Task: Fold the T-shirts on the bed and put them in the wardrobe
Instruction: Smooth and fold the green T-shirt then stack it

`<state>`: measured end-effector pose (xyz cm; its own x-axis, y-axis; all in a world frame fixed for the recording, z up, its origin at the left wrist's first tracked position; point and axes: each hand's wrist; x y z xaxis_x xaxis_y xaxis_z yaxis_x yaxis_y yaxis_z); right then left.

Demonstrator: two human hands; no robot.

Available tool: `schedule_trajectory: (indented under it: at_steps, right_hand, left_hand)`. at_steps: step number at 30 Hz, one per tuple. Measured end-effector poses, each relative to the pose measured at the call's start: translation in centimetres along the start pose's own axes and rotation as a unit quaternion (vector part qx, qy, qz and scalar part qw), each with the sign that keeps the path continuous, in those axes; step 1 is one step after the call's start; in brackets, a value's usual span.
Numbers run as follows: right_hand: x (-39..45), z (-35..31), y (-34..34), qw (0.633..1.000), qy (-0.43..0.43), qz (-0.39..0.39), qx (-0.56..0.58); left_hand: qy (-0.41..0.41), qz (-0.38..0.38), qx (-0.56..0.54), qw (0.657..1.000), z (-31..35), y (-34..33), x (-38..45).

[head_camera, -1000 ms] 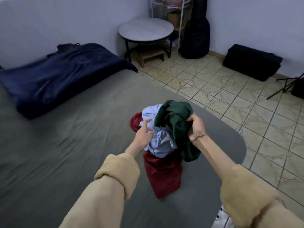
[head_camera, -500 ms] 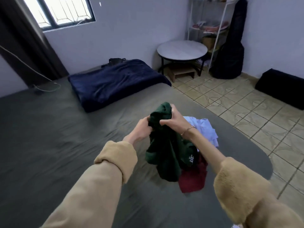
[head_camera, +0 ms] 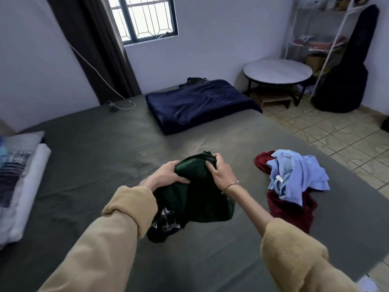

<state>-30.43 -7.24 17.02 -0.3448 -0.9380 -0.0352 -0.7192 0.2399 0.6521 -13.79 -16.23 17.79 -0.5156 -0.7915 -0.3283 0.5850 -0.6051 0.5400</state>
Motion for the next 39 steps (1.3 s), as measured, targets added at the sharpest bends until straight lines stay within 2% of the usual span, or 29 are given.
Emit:
schedule_trajectory:
  at_steps: [7,11,15,17,19,22,25,29,32,34,37,39]
  right_hand:
    - [-1.9,-5.7,-2.8,0.980,0.062,-0.149,-0.118]
    - [-1.9,-8.0,-3.9,0.980,0.113,-0.103,-0.129]
    - [-0.8,-9.4,-5.0,0.978,0.144,-0.044,-0.147]
    - [-0.3,-9.9,-5.9,0.975,0.153,-0.026,-0.158]
    - [0.2,-10.0,-6.4,0.976,0.146,-0.011,-0.163]
    - [0.7,-9.7,-6.5,0.981,0.106,0.009,-0.163]
    - [0.7,-9.8,-6.3,0.984,0.079,0.034,-0.157]
    - [0.3,-10.4,-6.8,0.989,0.066,0.010,-0.131]
    - [0.1,-11.0,-7.8,0.974,0.045,-0.063,-0.212]
    - [-0.5,-11.5,-8.6,0.962,0.060,-0.133,-0.229]
    - [-1.9,-12.7,-9.9,0.962,0.111,-0.214,-0.129]
    - [-2.7,-13.6,-10.9,0.955,0.120,-0.248,-0.108]
  left_hand:
    - [0.047,-0.008,0.003,0.999,-3.5,7.2,-6.9]
    - [0.059,0.036,-0.001,0.998,-4.8,10.4,-10.1]
    - [0.058,0.090,-0.087,0.990,-5.3,12.6,-13.0]
    - [0.058,0.138,-0.097,0.984,-6.3,13.7,-14.2]
    - [0.045,0.204,-0.062,0.976,-7.7,14.8,-14.8]
    - [0.048,0.327,-0.024,0.943,-9.7,16.1,-15.6]
    - [0.050,0.395,-0.011,0.917,-10.8,16.5,-16.6]
    - [0.042,0.415,-0.008,0.909,-11.1,16.3,-16.9]
    - [0.039,0.413,-0.036,0.909,-10.1,16.1,-16.4]
    - [0.019,0.387,-0.056,0.920,-9.1,15.5,-15.8]
    - [-0.019,0.330,-0.076,0.941,-7.6,14.0,-14.7]
    - [-0.043,0.282,-0.078,0.955,-6.6,12.8,-14.1]
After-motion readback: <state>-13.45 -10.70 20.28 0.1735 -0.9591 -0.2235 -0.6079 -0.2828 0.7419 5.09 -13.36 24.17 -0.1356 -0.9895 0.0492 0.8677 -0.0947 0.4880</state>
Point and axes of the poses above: each hand's wrist, its own x-axis towards the middle knuckle, its own y-axis out of the back of the hand, z = x × y, and after that the axes turned 11 degrees about -x, right-handed
